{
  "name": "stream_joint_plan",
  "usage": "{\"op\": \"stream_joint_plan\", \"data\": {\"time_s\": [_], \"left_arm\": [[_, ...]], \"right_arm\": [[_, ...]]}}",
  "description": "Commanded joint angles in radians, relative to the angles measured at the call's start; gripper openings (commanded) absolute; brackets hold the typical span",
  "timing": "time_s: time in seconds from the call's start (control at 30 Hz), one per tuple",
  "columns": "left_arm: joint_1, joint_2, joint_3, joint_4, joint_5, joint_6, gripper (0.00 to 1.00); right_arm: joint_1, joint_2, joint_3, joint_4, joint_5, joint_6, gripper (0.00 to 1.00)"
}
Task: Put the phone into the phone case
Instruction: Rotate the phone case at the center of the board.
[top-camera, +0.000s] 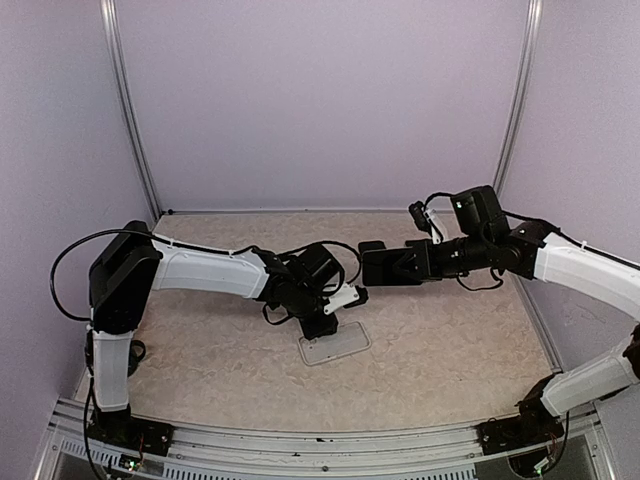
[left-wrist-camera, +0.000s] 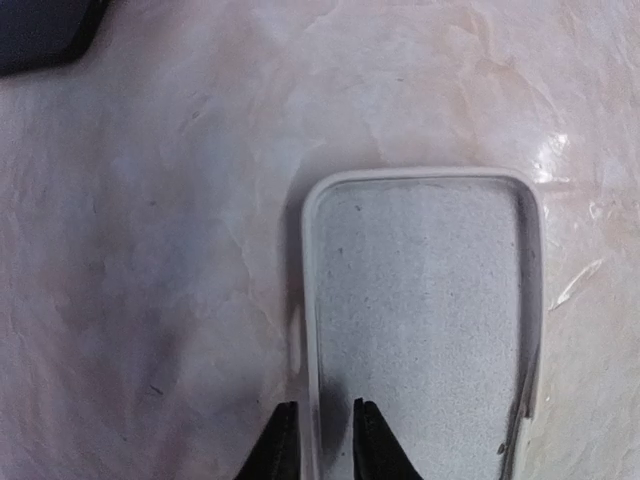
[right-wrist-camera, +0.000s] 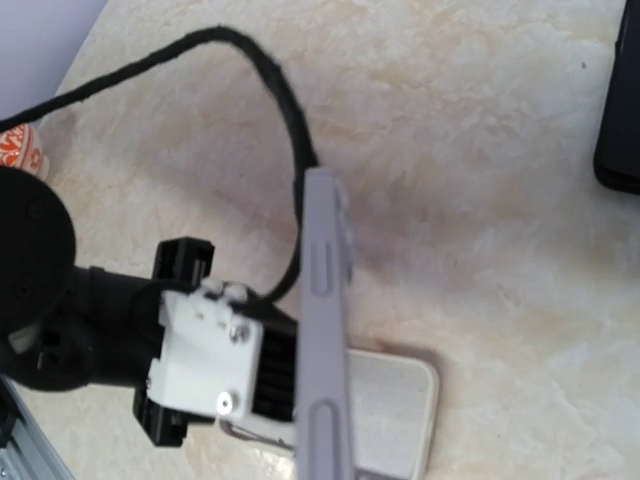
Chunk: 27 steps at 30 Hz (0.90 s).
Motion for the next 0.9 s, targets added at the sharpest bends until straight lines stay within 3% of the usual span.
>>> {"op": "stream_joint_plan", "data": {"time_s": [0.0,0.1,0.3,0.57,0.67,0.77,0.87], "left_arm": [[-0.001,0.019,0.033,-0.002,-0.013,0.043,0.35],[0.018,0.007,0.021,0.03,-0.027,0.006,0.5],[0.061,-0.088,-0.04,0.108,-0.043,-0.107,0.59],[0.076,-0.249,-0.117,0.128,-0.181,-0.336,0.76],[0.078,-0.307,-0.159,0.125,-0.194,-0.469,0.82],[0.079,-0.362,-0.222,0.133,-0.2,-0.67,0.97],[0.08,-0.41,-0.303,0.157,-0.182,-0.828,0.99]], "right_arm": [[-0.008,-0.051,-0.008,0.008,0.012,0.002,0.0],[-0.011,-0.07,-0.007,-0.007,0.022,-0.003,0.0],[-0.02,-0.094,0.007,-0.034,0.028,-0.017,0.0],[-0.025,-0.086,0.013,-0.031,-0.023,-0.031,0.0],[-0.025,-0.058,0.017,-0.033,-0.076,-0.047,0.0],[-0.026,-0.028,0.02,-0.029,-0.129,-0.057,0.0],[-0.025,0.003,0.021,-0.012,-0.188,-0.061,0.0]]}}
